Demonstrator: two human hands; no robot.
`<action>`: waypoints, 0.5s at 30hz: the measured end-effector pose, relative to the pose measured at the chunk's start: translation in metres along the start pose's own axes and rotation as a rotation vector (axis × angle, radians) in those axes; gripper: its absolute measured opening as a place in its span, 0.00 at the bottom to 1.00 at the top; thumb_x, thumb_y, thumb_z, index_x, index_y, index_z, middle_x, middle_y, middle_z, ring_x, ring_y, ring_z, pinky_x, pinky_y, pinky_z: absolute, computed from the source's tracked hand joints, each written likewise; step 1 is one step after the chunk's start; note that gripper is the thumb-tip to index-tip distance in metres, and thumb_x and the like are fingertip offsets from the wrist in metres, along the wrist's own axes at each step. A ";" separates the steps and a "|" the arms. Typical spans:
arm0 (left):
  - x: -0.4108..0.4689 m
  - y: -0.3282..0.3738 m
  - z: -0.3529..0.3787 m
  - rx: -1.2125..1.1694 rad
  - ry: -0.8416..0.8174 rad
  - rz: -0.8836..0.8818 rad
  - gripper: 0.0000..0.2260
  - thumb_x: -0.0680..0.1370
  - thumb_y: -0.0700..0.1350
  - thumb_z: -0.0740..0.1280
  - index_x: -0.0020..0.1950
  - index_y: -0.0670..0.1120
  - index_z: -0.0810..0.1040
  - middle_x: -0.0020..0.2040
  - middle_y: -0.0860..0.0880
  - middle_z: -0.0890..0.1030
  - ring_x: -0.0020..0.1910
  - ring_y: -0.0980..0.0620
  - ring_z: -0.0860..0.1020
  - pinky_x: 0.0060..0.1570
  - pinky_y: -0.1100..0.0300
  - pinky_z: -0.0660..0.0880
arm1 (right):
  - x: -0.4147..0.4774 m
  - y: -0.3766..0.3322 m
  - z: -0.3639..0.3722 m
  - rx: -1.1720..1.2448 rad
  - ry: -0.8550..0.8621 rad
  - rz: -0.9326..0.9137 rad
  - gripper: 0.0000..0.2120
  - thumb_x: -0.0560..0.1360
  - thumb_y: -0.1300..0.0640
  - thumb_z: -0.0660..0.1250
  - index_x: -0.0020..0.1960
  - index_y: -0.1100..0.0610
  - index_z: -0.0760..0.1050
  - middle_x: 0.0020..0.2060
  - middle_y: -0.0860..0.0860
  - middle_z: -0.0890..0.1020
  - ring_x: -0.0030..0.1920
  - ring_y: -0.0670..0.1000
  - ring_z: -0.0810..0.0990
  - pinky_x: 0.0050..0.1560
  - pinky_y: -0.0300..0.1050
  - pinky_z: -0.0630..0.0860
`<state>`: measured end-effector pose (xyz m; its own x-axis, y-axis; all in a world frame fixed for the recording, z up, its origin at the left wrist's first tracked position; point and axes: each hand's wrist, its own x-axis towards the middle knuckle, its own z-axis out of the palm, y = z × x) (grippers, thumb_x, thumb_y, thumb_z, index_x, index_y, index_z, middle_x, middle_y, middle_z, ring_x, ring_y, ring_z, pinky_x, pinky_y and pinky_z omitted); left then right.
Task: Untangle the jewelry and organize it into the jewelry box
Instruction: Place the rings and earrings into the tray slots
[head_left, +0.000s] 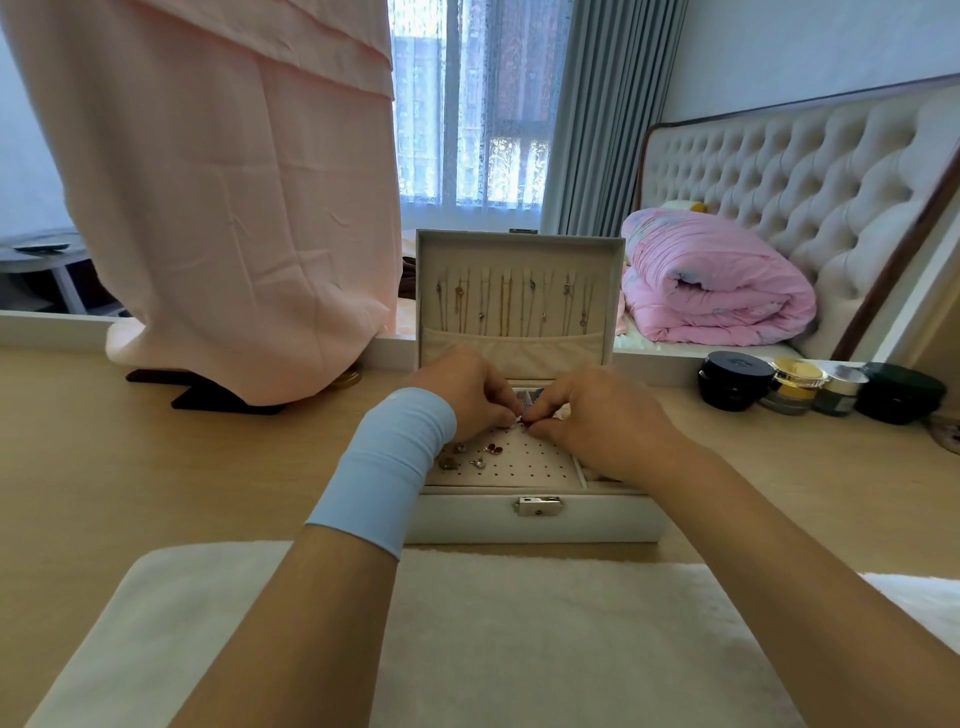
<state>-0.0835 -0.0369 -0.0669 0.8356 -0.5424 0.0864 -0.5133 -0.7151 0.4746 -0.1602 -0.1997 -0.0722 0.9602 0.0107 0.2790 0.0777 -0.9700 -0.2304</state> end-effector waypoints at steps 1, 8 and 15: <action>0.000 -0.001 0.000 -0.002 0.001 0.004 0.07 0.76 0.48 0.72 0.52 0.57 0.85 0.54 0.57 0.83 0.51 0.57 0.77 0.54 0.61 0.72 | 0.001 0.001 0.000 -0.004 -0.013 -0.014 0.07 0.77 0.46 0.71 0.53 0.39 0.84 0.54 0.39 0.83 0.54 0.45 0.79 0.50 0.43 0.75; 0.000 -0.002 0.000 -0.006 -0.019 0.020 0.08 0.76 0.48 0.71 0.53 0.57 0.85 0.54 0.56 0.83 0.49 0.57 0.76 0.51 0.63 0.69 | 0.003 0.006 -0.005 0.037 -0.117 -0.047 0.08 0.79 0.49 0.69 0.54 0.39 0.83 0.54 0.38 0.82 0.48 0.42 0.77 0.53 0.45 0.76; 0.000 -0.001 0.000 0.001 -0.016 0.024 0.08 0.76 0.47 0.71 0.53 0.55 0.84 0.53 0.55 0.83 0.48 0.57 0.77 0.52 0.62 0.72 | 0.003 0.007 -0.002 0.044 -0.109 -0.027 0.05 0.77 0.47 0.70 0.52 0.40 0.84 0.54 0.39 0.83 0.47 0.41 0.77 0.53 0.46 0.77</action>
<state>-0.0835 -0.0359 -0.0671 0.8195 -0.5669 0.0837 -0.5338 -0.7021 0.4712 -0.1572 -0.2074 -0.0707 0.9808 0.0657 0.1837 0.1138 -0.9574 -0.2654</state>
